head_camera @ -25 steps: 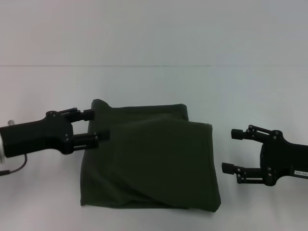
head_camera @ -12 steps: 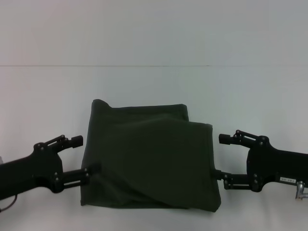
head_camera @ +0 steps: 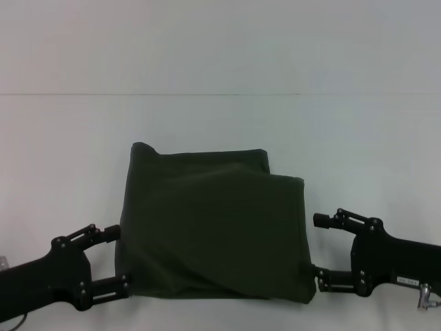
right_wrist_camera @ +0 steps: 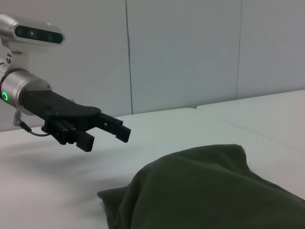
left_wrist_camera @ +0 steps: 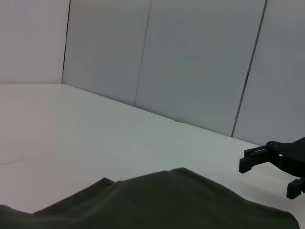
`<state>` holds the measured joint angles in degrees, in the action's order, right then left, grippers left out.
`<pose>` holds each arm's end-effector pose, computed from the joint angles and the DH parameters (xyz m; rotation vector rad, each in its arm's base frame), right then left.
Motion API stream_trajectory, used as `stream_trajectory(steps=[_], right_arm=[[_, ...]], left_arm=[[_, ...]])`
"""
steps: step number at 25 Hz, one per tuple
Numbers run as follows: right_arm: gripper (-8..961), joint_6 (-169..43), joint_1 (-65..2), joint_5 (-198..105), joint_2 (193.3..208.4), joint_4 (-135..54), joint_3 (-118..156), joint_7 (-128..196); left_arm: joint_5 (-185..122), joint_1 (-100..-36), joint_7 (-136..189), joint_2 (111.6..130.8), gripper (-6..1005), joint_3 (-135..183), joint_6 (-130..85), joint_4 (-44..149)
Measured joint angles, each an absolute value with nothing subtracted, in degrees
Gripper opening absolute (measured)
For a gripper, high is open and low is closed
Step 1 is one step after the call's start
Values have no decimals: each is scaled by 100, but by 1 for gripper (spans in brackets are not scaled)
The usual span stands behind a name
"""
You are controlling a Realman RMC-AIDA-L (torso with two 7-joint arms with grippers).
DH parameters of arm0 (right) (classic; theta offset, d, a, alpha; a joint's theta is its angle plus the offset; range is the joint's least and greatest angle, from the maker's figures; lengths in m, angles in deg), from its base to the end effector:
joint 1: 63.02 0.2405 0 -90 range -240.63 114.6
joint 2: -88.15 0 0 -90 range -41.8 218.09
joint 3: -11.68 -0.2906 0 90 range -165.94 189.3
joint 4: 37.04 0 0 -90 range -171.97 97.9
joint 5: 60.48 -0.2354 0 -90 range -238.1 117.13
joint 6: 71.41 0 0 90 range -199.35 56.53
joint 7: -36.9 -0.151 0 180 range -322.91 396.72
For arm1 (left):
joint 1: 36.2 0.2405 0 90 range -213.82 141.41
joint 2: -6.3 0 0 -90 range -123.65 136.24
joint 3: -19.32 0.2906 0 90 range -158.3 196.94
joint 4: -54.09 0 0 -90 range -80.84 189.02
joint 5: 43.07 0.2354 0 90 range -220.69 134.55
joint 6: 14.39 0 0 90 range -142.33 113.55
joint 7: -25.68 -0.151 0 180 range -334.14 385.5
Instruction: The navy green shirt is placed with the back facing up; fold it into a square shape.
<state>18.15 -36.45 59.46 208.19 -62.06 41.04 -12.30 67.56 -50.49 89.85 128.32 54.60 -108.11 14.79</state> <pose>0.3413 0.3156 -0.0598 -2.6864 0.3086 0.7096 -0.3678 0.2731 -0.0226 -2.5475 -0.5992 -0.7602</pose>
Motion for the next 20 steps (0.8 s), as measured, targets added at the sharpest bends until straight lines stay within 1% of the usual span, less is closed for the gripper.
stream_trajectory(steps=[20], right_arm=[[925,1540,-3846,5963,20820,-5761,4093,-699]], left_arm=[[6798,-5038,8735,12820,887,5465,-10651,1814]])
